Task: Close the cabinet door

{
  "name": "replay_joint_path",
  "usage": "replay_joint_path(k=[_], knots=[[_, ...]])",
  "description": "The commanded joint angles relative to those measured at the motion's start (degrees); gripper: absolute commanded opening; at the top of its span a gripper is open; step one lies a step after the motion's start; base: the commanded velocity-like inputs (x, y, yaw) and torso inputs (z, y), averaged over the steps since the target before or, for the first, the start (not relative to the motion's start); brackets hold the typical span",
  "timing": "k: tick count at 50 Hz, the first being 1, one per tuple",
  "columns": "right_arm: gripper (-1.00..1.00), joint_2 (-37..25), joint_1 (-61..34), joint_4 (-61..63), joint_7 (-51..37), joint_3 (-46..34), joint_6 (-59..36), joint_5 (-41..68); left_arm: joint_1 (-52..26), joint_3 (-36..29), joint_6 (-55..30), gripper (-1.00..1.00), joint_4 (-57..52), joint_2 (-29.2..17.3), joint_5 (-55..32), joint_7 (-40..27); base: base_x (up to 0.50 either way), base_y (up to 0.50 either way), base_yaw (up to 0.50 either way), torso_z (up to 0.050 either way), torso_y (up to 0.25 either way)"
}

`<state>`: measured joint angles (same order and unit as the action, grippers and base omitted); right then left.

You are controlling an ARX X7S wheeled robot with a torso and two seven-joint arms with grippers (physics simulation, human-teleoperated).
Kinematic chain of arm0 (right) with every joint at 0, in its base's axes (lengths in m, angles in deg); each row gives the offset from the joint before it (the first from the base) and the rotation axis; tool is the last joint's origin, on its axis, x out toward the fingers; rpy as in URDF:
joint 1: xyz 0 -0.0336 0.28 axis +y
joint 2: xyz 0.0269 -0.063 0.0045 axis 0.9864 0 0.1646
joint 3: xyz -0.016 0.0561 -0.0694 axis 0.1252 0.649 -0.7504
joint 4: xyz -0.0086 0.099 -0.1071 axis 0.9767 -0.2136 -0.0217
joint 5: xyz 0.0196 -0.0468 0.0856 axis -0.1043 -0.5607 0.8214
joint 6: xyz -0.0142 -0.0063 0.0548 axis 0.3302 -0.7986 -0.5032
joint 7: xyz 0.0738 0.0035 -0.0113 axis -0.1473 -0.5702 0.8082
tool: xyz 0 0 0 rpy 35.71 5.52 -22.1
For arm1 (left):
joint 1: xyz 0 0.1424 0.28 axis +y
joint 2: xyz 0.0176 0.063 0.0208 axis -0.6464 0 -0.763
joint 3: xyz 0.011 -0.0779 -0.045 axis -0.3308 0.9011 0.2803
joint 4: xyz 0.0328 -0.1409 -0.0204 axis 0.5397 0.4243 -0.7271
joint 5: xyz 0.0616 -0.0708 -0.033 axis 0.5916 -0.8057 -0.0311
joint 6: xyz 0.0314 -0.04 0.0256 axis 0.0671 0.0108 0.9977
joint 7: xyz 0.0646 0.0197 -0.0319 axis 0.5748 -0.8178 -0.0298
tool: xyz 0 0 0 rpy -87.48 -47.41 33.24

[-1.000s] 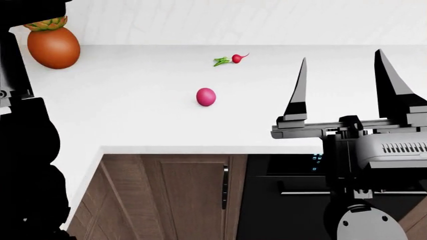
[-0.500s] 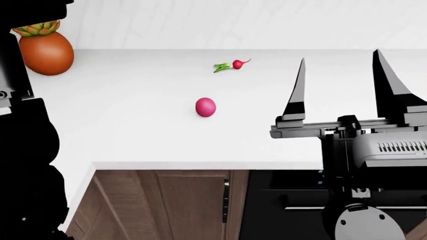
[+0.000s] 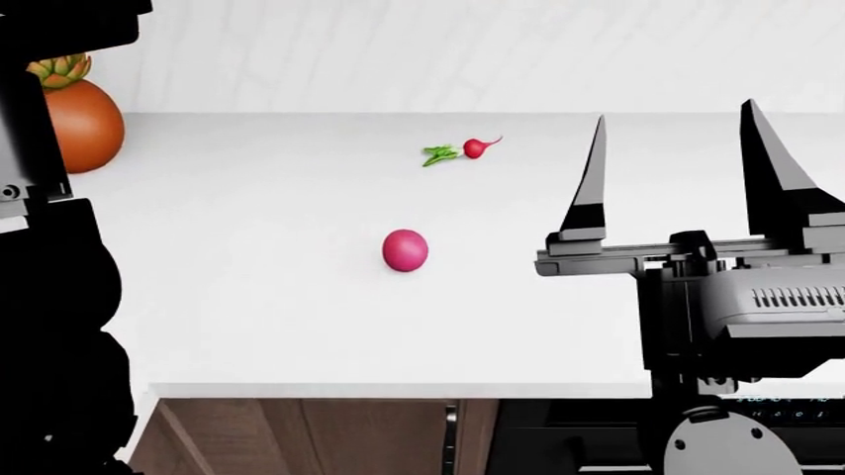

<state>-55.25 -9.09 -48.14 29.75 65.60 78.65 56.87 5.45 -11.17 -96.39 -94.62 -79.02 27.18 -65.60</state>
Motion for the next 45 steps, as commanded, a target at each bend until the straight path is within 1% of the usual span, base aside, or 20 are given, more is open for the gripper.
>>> replay_joint_path(k=[1,12,16,18,23,25,28,32,35,37,45], knots=[[1.00,-0.7,0.3,0.2,-0.1,-0.5,0.4,-0.2,0.2,-0.2,0.0,1.00,-0.2,-0.3,-0.3,-0.3,0.50,0.00,0.00,0.000,0.000],[1.00,-0.6,0.0,-0.2,-0.8,-0.3,0.1,0.0,0.5,-0.3,0.2,1.00,-0.2,-0.5,-0.5,-0.5,0.50,0.00,0.00,0.000,0.000],[1.00,-0.6,0.0,-0.1,-1.0,-0.2,0.3,0.4,0.3,0.5,0.8,1.00,0.3,-0.5,-1.5,-0.4,0.01,0.00,0.00,0.000,0.004],[1.00,-0.6,0.0,0.0,-1.0,-0.2,0.3,0.4,-0.1,1.8,1.9,1.00,1.0,-0.2,-3.4,0.1,0.00,0.00,0.00,0.000,0.000],[1.00,-0.7,0.0,0.6,-1.1,-0.3,-0.2,0.6,-1.1,6.5,0.1,1.00,0.5,0.1,-13.8,0.1,0.00,0.00,0.00,0.000,0.000],[1.00,-0.8,0.0,0.5,-1.2,-0.2,-0.2,0.7,-1.3,8.3,-0.8,1.00,-0.4,-0.2,-17.8,-0.1,0.00,0.00,0.00,0.000,0.000],[1.00,-0.8,-0.1,0.6,-1.2,-0.3,-0.3,0.8,-2.2,9.5,-1.9,1.00,-1.0,-0.8,-20.4,-0.9,0.00,0.00,0.00,0.000,0.000],[1.00,-0.9,-0.2,0.9,-1.4,-0.2,-0.5,0.9,-3.5,11.9,-4.7,1.00,-2.5,-2.2,-26.3,-2.9,0.00,0.00,0.00,0.000,0.000],[1.00,-0.9,-0.1,0.5,-1.5,-0.4,-0.1,1.0,-5.5,11.8,-6.6,1.00,-2.6,-3.4,-27.6,-3.9,0.00,0.00,0.00,0.000,0.000],[1.00,-1.0,0.1,0.6,-1.5,-0.3,-0.1,1.1,-8.8,11.3,-7.8,1.00,-2.2,-4.4,-28.4,-4.3,0.00,0.00,0.00,0.000,0.000],[1.00,-1.2,0.1,0.4,-1.8,-0.4,0.1,1.2,-14.7,10.0,-8.9,1.00,0.1,-4.8,-28.9,-4.7,0.00,0.00,0.00,0.000,0.000]])
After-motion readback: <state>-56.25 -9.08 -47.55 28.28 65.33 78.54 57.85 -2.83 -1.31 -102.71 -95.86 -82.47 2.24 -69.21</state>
